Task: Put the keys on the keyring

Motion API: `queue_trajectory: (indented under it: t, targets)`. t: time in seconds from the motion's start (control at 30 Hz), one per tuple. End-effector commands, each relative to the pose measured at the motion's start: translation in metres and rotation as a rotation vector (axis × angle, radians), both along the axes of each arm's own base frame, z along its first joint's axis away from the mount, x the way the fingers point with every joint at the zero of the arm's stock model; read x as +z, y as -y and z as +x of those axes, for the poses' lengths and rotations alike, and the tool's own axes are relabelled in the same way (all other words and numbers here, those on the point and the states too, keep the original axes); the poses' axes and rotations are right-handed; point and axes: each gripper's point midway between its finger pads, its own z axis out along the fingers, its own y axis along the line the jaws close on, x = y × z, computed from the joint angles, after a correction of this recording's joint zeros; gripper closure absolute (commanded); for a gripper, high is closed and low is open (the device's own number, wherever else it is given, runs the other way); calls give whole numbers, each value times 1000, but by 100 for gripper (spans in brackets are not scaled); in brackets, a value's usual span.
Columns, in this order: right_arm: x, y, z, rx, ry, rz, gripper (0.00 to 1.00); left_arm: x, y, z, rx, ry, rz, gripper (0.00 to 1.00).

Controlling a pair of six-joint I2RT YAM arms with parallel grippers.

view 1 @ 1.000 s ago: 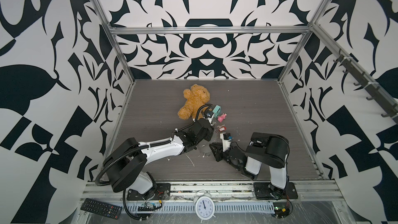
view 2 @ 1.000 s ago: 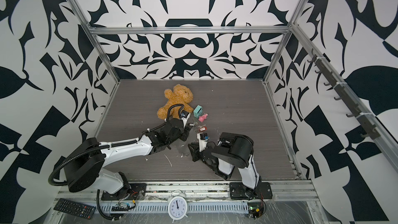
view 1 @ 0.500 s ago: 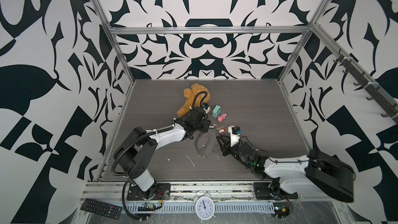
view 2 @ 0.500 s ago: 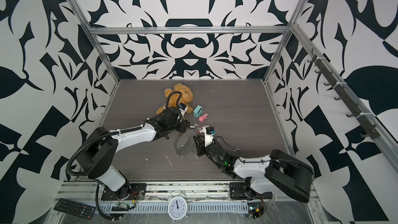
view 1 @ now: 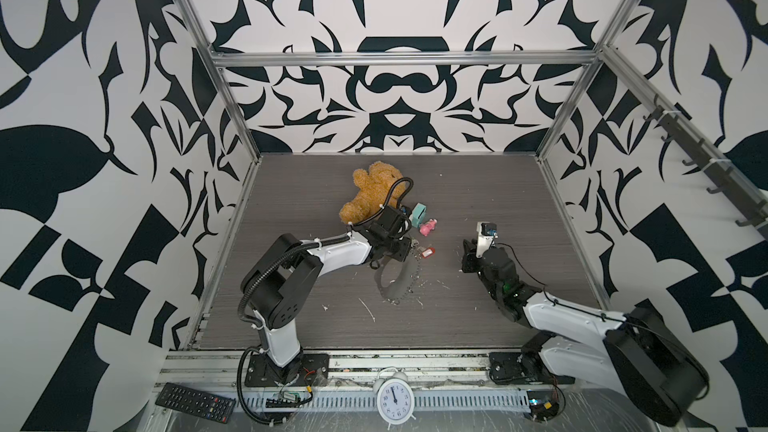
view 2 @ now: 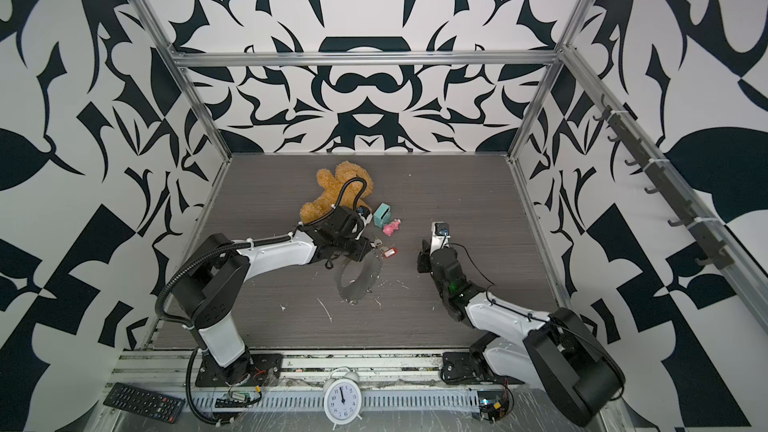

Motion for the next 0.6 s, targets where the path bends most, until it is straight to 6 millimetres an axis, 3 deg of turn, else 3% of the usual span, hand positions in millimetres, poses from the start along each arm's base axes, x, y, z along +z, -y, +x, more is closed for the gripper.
queue_trajectory:
  t: [0.0,0.27,0.57]
  targets:
    - [9,2,11,-13,49,15,73,-7,-1,0,-6,12,83,55]
    - [6,11,5,-33,68,25,71,-24,11,2,-50,-38,104,58]
    - [2,1,6,25,28,19,68,-30,13,3,-62,-45,119,67]
